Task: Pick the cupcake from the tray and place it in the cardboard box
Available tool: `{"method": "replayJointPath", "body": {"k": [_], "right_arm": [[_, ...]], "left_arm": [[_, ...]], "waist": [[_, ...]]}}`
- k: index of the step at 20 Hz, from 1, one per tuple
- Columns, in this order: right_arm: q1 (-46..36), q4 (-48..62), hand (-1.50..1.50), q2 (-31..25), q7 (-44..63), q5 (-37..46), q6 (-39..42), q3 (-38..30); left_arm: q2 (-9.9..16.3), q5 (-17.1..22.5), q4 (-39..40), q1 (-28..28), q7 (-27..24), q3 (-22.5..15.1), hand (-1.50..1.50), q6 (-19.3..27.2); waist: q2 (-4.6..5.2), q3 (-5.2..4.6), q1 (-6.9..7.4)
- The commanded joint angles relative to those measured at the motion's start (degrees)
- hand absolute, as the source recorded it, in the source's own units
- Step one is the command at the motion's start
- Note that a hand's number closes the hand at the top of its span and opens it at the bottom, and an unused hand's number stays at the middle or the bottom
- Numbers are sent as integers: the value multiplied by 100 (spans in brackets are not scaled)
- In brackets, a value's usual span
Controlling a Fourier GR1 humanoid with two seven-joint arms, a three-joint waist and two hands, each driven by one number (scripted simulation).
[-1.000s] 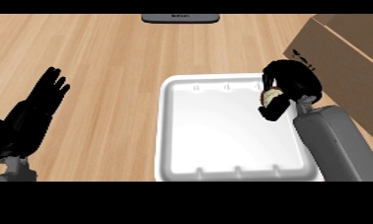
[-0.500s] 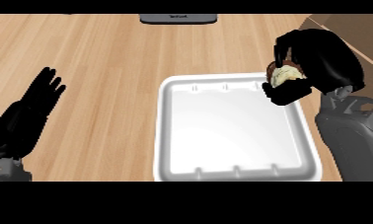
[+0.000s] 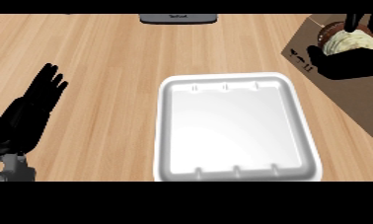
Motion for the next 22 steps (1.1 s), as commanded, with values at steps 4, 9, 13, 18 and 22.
{"method": "replayJointPath", "body": {"k": [4, 9, 13, 18, 22], "right_arm": [[-140, 636, 150, -561, -326, 63, -292, -806], [-218, 1723, 150, -1265, -1266, 11, -341, -1070], [-227, 2516, 150, -1086, -1824, 196, -1188, -979], [-84, 3400, 150, -1120, -2628, 347, -1990, -1024], [-1, 4252, 150, -1178, -3179, 320, -2405, -1186]], "left_arm": [[16, 24, 388, -110, -226, 118, 0, -226], [43, 48, 283, -59, -180, 158, 0, -311], [9, -56, 471, -150, -288, 161, 0, -335], [-185, -240, 682, -168, -580, 80, 0, -276], [7, 37, 95, 132, -120, 267, 0, -415]], "waist": [[26, 1, 34], [32, 3, 55], [35, 3, 76], [44, 3, 74], [36, 5, 99]]}}
